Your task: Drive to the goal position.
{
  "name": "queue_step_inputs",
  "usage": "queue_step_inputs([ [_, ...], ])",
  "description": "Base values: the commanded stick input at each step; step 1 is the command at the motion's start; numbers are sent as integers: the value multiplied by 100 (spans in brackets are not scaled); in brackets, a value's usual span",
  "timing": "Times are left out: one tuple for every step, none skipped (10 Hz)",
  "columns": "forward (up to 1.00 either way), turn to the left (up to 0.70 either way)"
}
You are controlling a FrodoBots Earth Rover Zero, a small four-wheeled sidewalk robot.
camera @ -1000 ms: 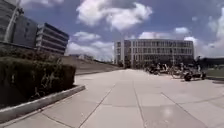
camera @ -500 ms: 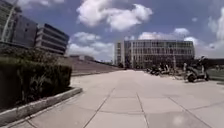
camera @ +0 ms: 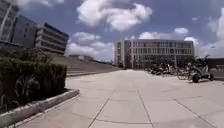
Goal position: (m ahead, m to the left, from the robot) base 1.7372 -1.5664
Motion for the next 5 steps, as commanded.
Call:
queue_step_inputs([
  [50,0],
  [50,0],
  [50,0],
  [50,0],
  [50,0],
])
